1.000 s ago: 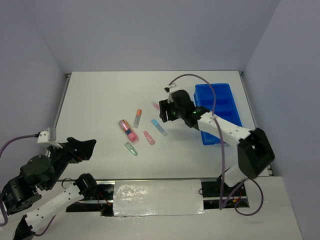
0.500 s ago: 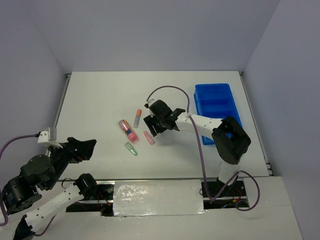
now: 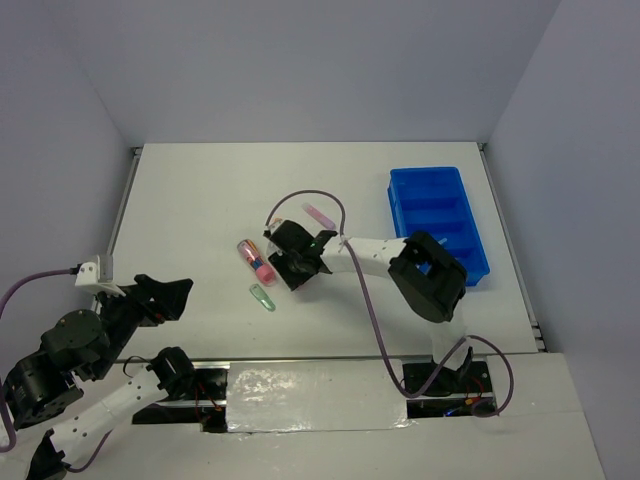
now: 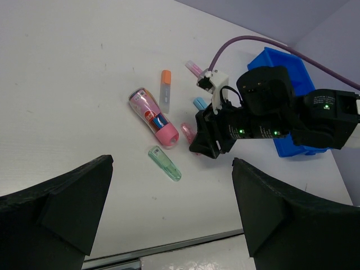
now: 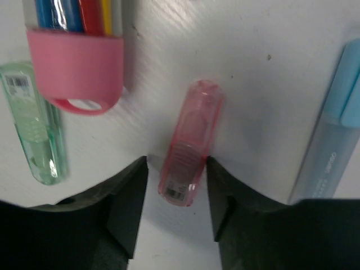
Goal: Sort the stationery into containers
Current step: Pick up the stationery from the center of the board.
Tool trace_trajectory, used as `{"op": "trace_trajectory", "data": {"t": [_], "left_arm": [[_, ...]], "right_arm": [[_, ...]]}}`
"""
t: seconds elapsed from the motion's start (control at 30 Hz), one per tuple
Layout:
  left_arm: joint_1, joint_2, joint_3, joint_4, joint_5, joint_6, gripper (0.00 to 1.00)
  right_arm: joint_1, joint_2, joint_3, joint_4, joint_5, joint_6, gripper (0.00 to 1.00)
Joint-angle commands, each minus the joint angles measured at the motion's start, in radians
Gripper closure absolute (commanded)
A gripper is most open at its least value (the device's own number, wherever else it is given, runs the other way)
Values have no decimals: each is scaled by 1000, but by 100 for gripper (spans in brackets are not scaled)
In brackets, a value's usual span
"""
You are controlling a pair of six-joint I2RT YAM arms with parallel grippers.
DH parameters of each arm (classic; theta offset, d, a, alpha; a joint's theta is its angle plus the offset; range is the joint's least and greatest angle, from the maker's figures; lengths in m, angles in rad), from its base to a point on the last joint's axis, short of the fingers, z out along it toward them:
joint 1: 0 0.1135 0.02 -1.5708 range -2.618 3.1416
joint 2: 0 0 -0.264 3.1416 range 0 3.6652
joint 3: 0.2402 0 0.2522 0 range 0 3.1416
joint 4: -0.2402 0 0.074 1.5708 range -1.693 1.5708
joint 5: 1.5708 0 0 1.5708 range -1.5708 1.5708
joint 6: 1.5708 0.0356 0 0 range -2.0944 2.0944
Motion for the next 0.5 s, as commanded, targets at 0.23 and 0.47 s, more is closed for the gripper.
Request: {"op": "trace_trajectory", "data": {"t": [0.23, 0.47], "left_arm": [[-3, -20, 6, 34, -7, -2, 1], [-5, -28, 6, 32, -10, -6, 1]], "right_arm": [[23, -3, 3, 38, -27, 39, 98], [-139, -501, -277, 331, -103, 211, 100]]}}
